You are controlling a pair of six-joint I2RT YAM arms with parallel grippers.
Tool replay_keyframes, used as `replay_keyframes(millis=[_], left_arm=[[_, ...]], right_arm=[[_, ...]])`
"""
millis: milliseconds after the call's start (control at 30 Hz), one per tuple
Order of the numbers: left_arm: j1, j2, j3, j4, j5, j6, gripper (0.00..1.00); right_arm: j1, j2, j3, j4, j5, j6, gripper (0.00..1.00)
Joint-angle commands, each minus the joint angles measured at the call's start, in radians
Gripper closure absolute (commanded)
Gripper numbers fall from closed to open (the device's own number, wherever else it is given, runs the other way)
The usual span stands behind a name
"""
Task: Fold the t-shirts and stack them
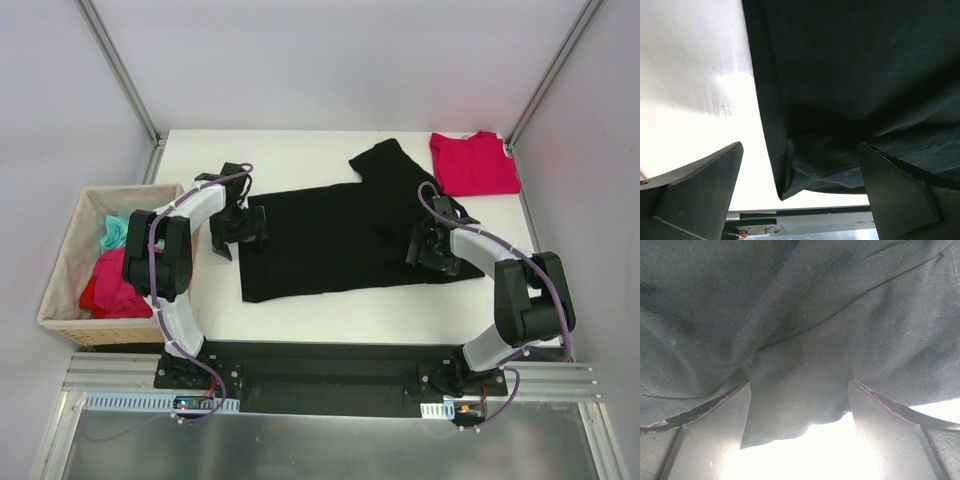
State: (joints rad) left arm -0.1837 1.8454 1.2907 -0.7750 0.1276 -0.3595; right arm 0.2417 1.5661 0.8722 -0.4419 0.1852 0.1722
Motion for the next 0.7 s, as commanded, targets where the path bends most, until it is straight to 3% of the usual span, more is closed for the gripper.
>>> replay_keyframes(millis=[0,133,333,400,600,667], left_arm=[[0.004,-0.020,-0.002,-0.014,0.041,-0.024,0.01],[0.050,-0.021,-0.021,0.011,0.118,-0.027,0.01],[0.069,-0.044,-0.027,0.010,0.081,-0.016,0.02],[0.069,-0.043,-0.028,0.010,0.066,-0.012,0.21],[0.067,-0.040,-0.027,0.006,0.047,-0.012,0.62],[0.067,-0.040,-0.027,0.006,0.047,-0.012,0.70]], right_arm=[[-0.005,-0.009,-0.015,0.020,-0.001,0.012,0.18],[-0.005,-0.008,-0.016,0.020,-0.004,0.012,0.18],[-0.004,-0.008,-0.016,0.026,-0.009,0.009,0.18],[-0.004,-0.009,-0.016,0.028,-0.010,0.009,0.18],[-0.002,-0.006,-0.013,0.026,-0.009,0.010,0.18],[-0.002,-0.002,-0.012,0.026,-0.009,0.010,0.18]])
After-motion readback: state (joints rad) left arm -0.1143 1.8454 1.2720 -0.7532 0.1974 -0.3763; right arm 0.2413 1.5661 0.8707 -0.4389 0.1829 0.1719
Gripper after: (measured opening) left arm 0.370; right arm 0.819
